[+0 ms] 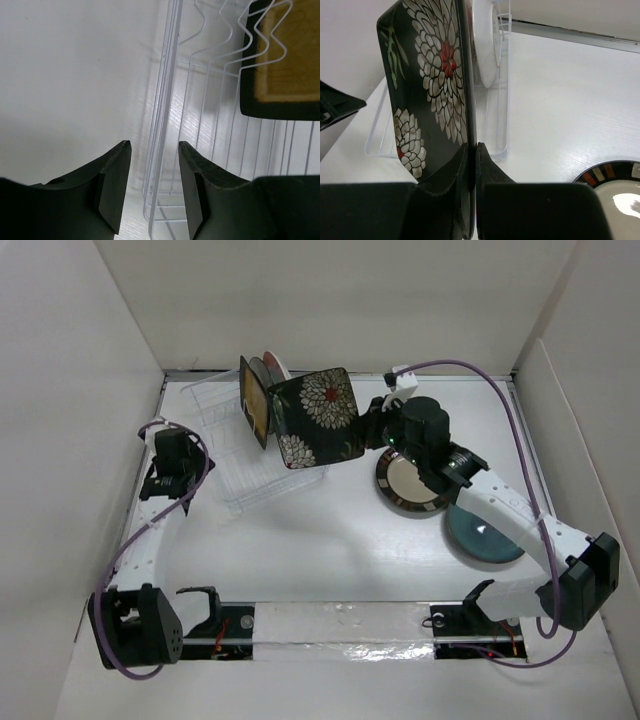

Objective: Load the plates into the dish rack

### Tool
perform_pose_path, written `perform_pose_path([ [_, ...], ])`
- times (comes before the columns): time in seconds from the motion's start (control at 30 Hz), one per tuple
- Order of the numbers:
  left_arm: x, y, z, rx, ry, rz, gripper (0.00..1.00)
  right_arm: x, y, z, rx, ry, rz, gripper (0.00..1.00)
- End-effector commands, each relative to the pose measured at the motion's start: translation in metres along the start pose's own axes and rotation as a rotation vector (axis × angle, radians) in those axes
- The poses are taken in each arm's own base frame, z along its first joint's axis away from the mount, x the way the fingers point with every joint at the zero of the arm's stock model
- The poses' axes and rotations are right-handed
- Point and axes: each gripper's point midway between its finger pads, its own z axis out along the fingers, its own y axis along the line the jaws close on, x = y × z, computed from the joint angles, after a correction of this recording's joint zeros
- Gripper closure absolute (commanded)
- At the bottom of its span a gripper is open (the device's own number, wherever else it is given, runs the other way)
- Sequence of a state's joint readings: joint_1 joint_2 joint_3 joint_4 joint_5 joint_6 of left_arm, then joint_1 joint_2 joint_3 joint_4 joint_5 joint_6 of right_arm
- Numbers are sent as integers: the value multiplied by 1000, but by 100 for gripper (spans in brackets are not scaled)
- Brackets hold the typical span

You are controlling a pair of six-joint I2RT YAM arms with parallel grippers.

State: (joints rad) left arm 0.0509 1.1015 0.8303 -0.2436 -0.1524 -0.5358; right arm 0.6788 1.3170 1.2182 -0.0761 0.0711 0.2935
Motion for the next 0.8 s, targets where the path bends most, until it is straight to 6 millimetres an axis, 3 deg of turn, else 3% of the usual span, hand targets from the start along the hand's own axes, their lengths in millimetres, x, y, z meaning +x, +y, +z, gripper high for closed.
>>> perform_pose_path([
  [0.0,5,-12,9,59,39,13,60,-99,40,-31,-162,-305,21,100],
  [0.07,22,-19,13,67,77,50,60,-100,39,-30,-159,-303,7,100],
  [0.23,37,-13,25,44,130,72,63,-100,43,-25,-158,-290,-27,100],
  [0.33,51,-12,28,59,184,88,82,-99,48,-21,-168,-291,-28,100],
  [0.37,55,-11,28,60,199,96,93,-98,47,-19,-164,-288,-29,100],
  [0.43,68,-11,24,74,234,108,100,-97,47,-14,-158,-277,-34,100],
  [0.6,84,-34,6,156,281,139,100,-103,54,-3,-143,-269,-74,100],
  [0.7,94,-35,-1,189,315,127,100,-111,57,9,-96,-258,-123,100],
  [0.77,96,-36,-6,209,318,119,100,-98,51,25,-42,-206,-164,100],
])
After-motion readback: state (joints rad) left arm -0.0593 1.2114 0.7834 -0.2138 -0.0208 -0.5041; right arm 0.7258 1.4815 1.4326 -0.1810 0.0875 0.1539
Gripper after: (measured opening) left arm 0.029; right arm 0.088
